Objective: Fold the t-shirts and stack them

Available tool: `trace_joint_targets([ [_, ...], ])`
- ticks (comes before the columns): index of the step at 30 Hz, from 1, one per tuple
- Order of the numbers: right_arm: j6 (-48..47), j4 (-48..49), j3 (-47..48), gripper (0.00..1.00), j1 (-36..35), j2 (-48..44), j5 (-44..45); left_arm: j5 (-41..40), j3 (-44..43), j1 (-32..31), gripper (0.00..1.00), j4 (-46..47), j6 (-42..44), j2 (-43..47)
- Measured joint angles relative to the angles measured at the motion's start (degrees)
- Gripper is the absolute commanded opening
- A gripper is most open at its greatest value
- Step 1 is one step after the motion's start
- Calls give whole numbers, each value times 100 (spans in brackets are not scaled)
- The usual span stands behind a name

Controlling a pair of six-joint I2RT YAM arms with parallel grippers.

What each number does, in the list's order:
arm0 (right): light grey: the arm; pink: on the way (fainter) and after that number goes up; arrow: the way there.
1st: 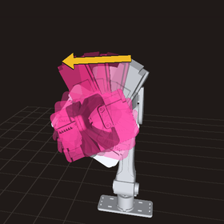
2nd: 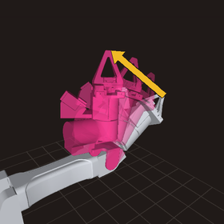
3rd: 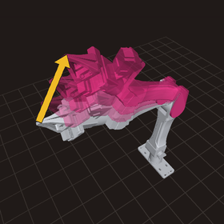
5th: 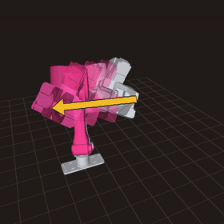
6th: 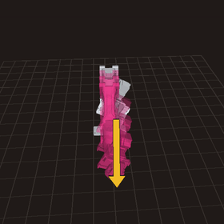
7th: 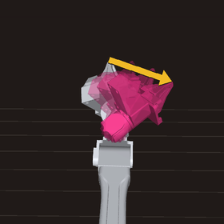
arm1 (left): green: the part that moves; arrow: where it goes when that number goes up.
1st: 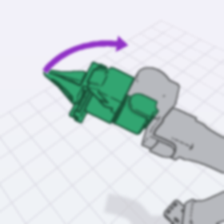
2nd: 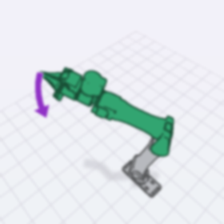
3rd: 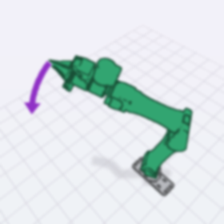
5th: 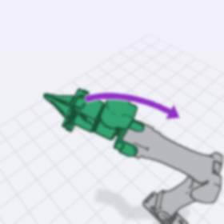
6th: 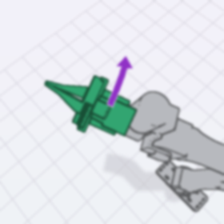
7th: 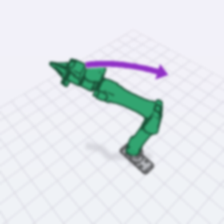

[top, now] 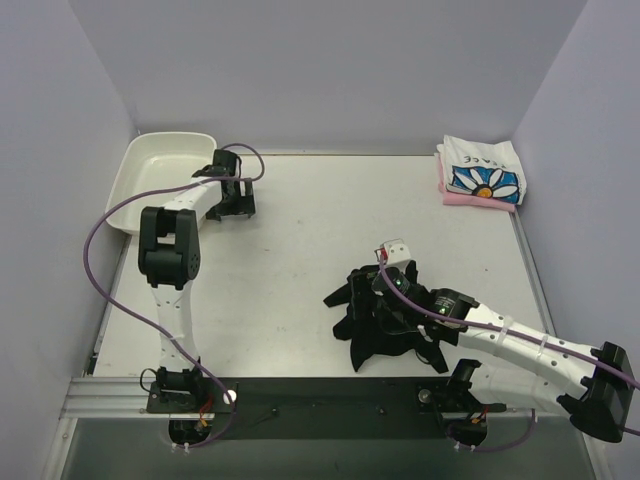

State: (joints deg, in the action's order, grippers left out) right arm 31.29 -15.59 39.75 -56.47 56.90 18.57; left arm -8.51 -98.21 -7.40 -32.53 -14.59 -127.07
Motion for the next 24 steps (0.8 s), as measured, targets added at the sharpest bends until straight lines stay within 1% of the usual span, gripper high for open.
trace_joint_targets([
  [7,-2,0,0,100,-33,-2,48,83,72,15,97,24,7,79],
  [13,-111,-170,160,100,-4,181,470,157,264,-92,97,-271,-195,597],
  [16,-188,-269,431,100,166,595,522,42,358,-323,98,-422,-326,1209],
  [18,-238,-328,584,100,280,881,485,-105,509,-640,97,-455,-417,1797],
  [21,-267,-442,778,100,358,1263,308,-289,962,-1250,97,-450,-610,2774],
  [24,-251,-535,839,99,282,1547,138,-369,1635,-1875,97,-407,-868,3753],
])
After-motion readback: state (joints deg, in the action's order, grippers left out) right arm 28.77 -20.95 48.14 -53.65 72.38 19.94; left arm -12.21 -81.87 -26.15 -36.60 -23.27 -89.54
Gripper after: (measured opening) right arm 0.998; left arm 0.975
